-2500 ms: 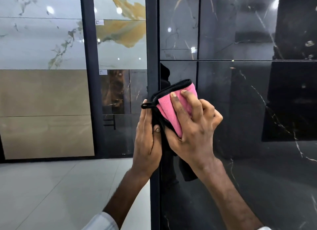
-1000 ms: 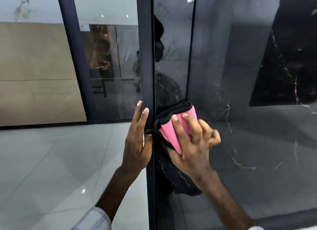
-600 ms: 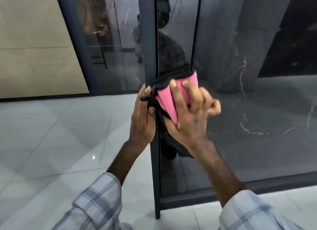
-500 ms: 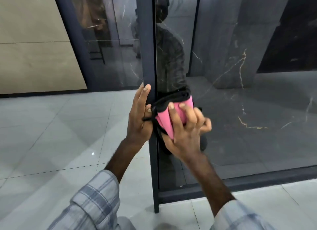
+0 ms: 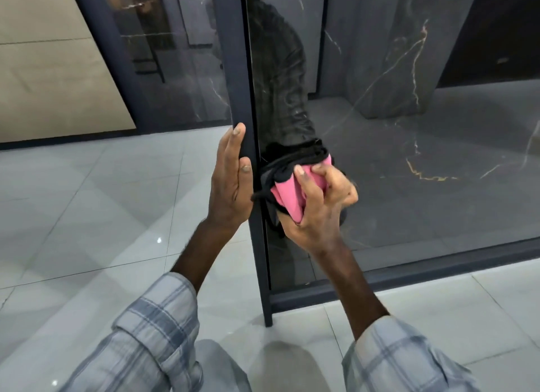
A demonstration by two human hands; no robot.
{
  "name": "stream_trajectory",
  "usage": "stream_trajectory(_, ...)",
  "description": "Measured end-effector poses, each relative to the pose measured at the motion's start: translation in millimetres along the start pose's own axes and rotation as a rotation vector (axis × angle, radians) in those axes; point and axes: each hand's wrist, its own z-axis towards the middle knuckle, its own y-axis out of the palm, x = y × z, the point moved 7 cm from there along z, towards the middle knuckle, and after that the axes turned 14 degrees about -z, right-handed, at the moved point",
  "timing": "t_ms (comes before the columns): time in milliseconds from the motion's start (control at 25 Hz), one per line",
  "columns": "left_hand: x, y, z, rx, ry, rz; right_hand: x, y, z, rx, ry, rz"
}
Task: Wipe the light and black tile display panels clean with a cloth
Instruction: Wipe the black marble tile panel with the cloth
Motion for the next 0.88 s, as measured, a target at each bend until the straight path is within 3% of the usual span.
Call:
stream_trajectory(80, -1.2, 3.3, -2.9, 0.019, 0.008, 0.014, 30.1, 12.4, -71.2, -0.115, 0.179, -0.005)
stream_trajectory(120, -0.5, 4.0, -2.5, 0.021, 0.029, 0.015, 44.8, 15.8, -104.8, -0.159, 0.372, -0.013)
stream_trajectory(280, 1.0, 6.2, 0.5, 0.044, 0.058, 0.001, 47.4, 31.8, -243.7, -0.315, 1.681, 0.139)
stream_trajectory(320, 0.9, 6.3, -0.6, 0.053, 0.055, 0.002, 28.5, 37.0, -260.1, -0.388, 1.925, 0.199)
stream_trajectory(400, 0.4, 6.7, -2.9, 0.078, 0.055, 0.001, 1.4, 45.5, -262.8, -0.458, 2.165, 0.249)
stream_trajectory(440, -0.7, 7.6, -3.8, 0.086, 0.060, -0.009, -7.4, 49.9, -256.3, -0.471, 2.195, 0.248)
stream_trajectory(520, 0.1, 9.1, -3.9, 0.105, 0.082, -0.033, -19.9, 53.0, -223.0, -0.425, 2.084, 0.240)
stream_trajectory(680, -1.4, 9.9, -6.3, 0.116, 0.136, -0.034, -33.0, 39.4, -128.5, -0.183, 1.304, 0.169)
stream_trajectory(760, -3.5, 9.3, -7.7, 0.116, 0.161, -0.041, -28.1, 39.6, -132.7, -0.132, 1.020, 0.070)
stream_trajectory(800, -2.6, 7.9, -7.7, 0.122, 0.177, -0.047, -24.0, 44.2, -150.7, -0.145, 0.952, 0.039)
stream_trajectory(880, -1.5, 8.1, -6.7, 0.129, 0.204, -0.048, -9.7, 56.5, -200.3, -0.232, 1.079, -0.045)
